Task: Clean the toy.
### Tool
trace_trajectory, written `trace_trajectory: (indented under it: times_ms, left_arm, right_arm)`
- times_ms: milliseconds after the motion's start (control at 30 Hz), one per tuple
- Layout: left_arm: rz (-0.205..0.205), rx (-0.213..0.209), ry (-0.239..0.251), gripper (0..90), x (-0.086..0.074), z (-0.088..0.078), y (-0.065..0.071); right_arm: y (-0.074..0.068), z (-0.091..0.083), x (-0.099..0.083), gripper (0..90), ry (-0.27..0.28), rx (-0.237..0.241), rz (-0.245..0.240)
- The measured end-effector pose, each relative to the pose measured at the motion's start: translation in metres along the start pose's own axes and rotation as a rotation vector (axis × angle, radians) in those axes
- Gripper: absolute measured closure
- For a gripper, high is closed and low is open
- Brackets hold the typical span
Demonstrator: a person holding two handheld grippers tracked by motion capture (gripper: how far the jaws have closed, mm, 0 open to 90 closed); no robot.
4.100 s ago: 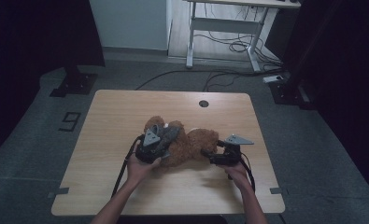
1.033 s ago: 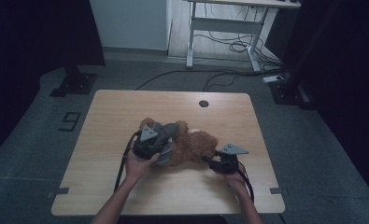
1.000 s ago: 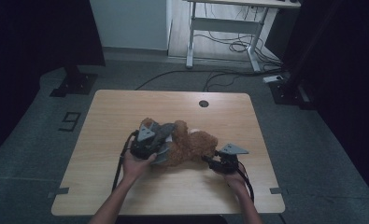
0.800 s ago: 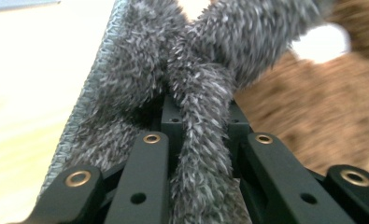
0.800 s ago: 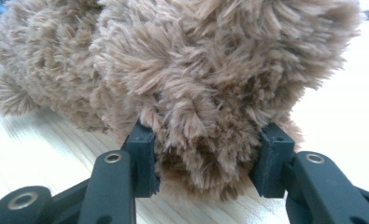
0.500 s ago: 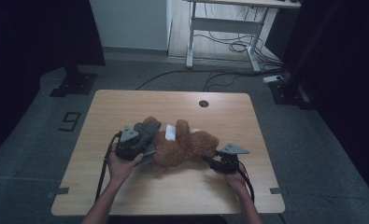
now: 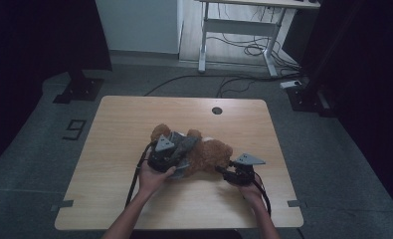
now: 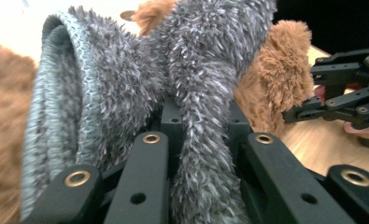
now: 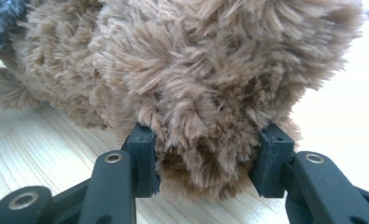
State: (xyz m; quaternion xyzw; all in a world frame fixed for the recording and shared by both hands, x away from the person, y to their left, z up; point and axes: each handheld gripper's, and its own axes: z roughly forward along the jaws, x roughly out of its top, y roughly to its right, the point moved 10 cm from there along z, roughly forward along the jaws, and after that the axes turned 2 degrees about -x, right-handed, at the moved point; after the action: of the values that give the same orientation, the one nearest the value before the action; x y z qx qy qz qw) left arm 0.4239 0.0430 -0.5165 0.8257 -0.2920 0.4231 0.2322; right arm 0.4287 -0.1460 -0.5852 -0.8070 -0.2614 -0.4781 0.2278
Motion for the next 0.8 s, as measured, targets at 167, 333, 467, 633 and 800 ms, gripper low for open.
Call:
trace_trajectory:
  times_ms: [167, 333, 467, 633, 800]
  left_arm:
    - [-0.003, 0.096, -0.015, 76.5, -0.011, -0.020, -0.029]
    - [-0.058, 0.134, -0.011, 76.4, -0.023, -0.037, -0.048]
    - [-0.067, 0.114, 0.012, 76.2, -0.018, -0.042, -0.045]
    - [-0.054, 0.069, 0.053, 76.1, 0.003, -0.043, -0.025]
    - [0.000, -0.030, 0.090, 76.1, 0.031, -0.031, 0.023]
  right_arm:
    - [0.000, 0.000, 0.000, 51.6, 0.001, -0.002, 0.004]
    - [0.000, 0.000, 0.000, 51.7, 0.001, -0.004, 0.006]
    - [0.001, 0.000, 0.000, 51.7, 0.002, -0.002, 0.012]
    - [0.002, 0.000, -0.001, 51.8, 0.001, -0.001, 0.011]
    - [0.002, 0.000, -0.001, 51.7, 0.001, -0.004, 0.006]
